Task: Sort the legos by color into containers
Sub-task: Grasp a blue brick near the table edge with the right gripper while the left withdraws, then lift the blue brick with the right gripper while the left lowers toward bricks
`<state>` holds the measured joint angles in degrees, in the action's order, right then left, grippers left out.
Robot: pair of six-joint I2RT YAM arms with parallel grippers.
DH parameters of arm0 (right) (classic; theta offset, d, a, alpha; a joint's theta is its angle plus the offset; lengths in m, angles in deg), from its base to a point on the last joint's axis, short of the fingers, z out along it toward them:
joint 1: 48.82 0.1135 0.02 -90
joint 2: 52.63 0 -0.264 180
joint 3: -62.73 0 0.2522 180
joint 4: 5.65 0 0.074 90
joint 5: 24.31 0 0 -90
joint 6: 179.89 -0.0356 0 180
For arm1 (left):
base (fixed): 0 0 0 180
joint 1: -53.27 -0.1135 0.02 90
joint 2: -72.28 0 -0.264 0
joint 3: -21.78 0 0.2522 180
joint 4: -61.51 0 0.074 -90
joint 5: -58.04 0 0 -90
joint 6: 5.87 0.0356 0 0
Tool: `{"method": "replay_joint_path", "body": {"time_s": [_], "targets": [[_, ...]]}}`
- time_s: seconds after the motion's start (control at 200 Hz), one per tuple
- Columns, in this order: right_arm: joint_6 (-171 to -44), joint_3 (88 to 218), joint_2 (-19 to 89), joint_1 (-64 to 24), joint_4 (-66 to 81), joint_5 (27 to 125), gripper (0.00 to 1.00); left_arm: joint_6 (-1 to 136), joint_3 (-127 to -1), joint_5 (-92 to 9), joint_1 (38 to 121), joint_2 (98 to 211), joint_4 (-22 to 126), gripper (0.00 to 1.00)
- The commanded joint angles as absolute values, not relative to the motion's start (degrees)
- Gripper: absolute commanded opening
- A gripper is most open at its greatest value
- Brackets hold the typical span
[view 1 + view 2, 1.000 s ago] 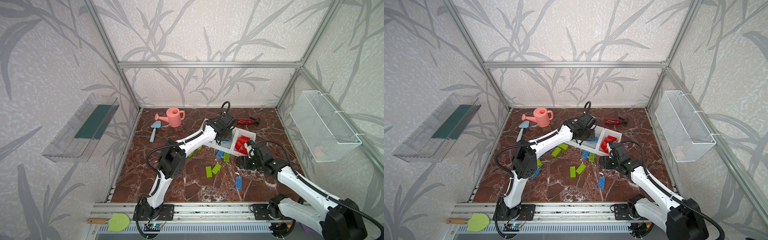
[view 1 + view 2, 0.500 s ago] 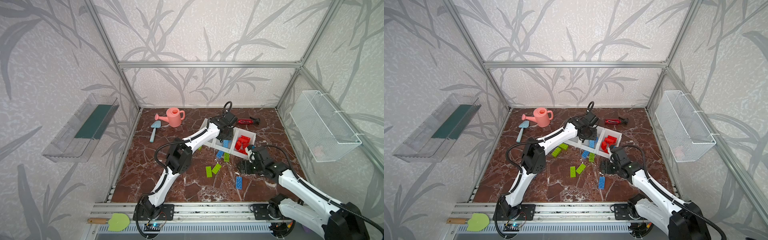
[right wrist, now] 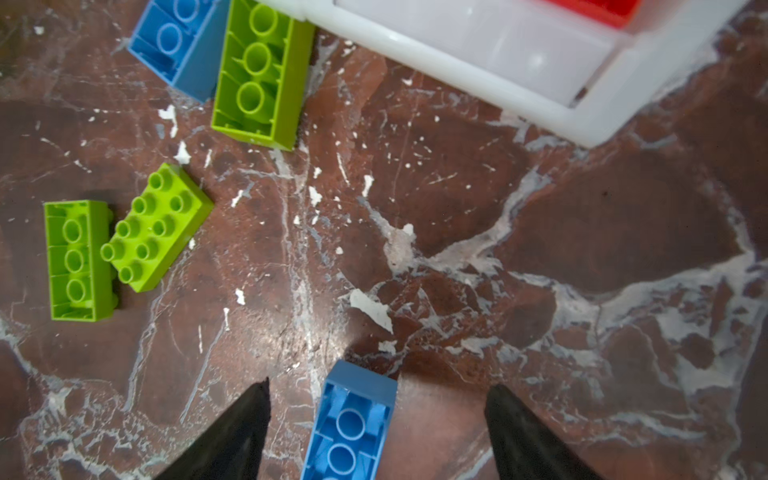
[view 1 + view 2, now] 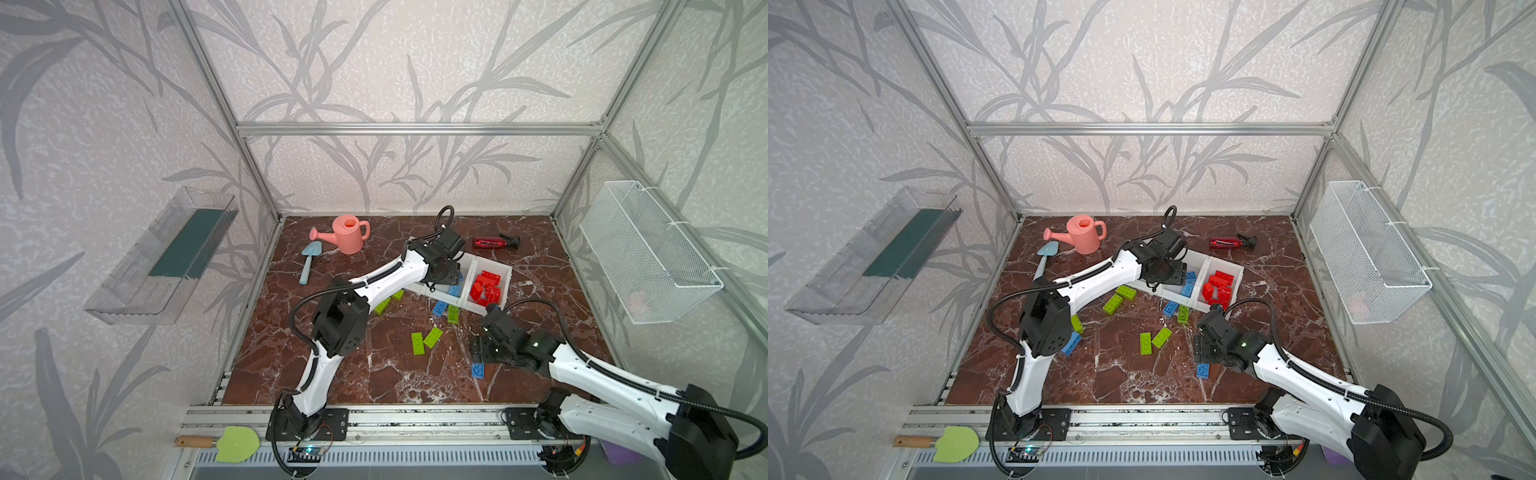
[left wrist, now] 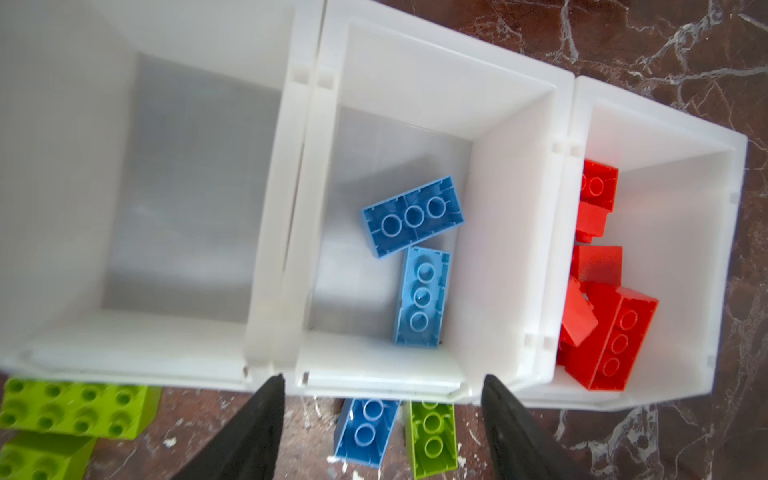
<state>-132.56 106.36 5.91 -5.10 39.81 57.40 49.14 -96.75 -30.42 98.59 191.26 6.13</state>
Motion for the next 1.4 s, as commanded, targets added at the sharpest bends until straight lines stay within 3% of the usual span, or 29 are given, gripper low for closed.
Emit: {"method": "replay_joint_path", "body": {"time_s": [0.0,0.59,0.86,1.189,1.394], "targets": [[-139.1,106.6,7.1,-3.0,42.6,53.3,0.8,47.3,-91.0,-28.3,98.8,183.9,10.8,0.76],[-151.5,108.2,20.0,9.5,41.5,48.0,0.74,41.6,-59.6,-26.6,99.3,159.9,18.0,0.75],[-155.1,108.8,22.2,13.8,43.0,47.9,0.57,40.9,-55.8,-25.7,99.1,154.5,17.3,0.75],[-154.1,108.7,18.5,13.8,43.3,46.6,0.22,40.5,-53.4,-24.4,98.5,150.6,15.8,0.75],[-151.8,110.2,15.4,13.6,43.7,43.3,0.21,39.7,-50.7,-25.9,96.5,146.9,14.8,0.76]]}}
